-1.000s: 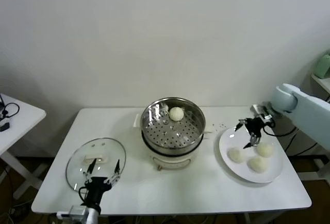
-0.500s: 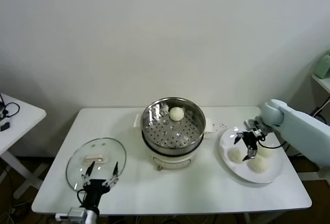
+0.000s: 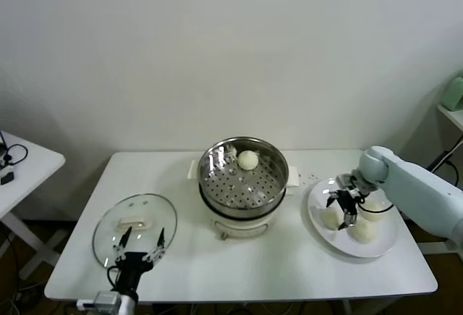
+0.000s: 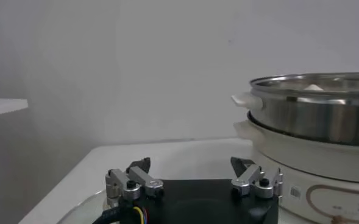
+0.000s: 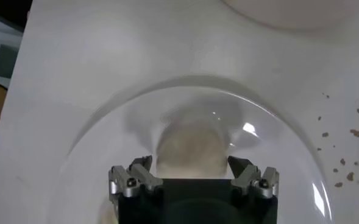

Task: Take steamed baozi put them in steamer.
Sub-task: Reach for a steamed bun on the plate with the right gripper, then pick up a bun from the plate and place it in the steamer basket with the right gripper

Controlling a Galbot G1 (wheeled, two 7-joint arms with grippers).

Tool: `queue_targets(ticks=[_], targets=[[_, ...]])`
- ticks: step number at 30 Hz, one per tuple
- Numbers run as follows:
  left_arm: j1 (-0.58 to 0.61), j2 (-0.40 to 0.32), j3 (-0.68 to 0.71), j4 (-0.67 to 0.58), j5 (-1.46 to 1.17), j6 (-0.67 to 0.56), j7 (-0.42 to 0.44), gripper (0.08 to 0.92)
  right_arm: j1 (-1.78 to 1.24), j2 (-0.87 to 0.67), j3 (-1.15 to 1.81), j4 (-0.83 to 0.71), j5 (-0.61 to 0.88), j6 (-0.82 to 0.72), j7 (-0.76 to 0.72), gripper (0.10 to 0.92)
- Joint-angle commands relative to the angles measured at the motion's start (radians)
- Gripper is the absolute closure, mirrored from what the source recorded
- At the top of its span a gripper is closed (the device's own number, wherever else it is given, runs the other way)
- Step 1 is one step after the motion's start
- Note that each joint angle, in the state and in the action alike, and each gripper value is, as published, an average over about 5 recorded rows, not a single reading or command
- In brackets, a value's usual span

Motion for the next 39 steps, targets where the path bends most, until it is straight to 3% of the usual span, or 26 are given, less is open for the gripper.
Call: queue_targets(ticks=[1,11,19,30,39], targets=[[0.0,-0.001,-0.002,0.001,-0.001,0.001,-0.001,0.177,-0.01,0.011,0.015,-0.015,-0.02,0.004,0.001,0.228],[0.005,-0.002,-0.003,0.001,-0.002,-0.002,-0.002,0.177,-0.013,0.007,0.023,-0.014,-0.008,0.005,0.007,0.319],[0.009,-0.003,-0.006,-0.002,-0.004,-0.004,-0.002,0.177,0.019,-0.005,0.009,0.0,0.056,-0.007,0.013,0.337],[0.005,-0.007,0.0,-0.006,-0.007,-0.005,-0.001,0.177,0.503,-0.041,-0.336,0.01,0.422,-0.054,-0.003,0.33],[0.0,-0.018,0.022,-0.029,0.014,-0.006,-0.002,0.177,0.839,0.096,-0.571,-0.059,0.672,-0.061,-0.037,0.33]])
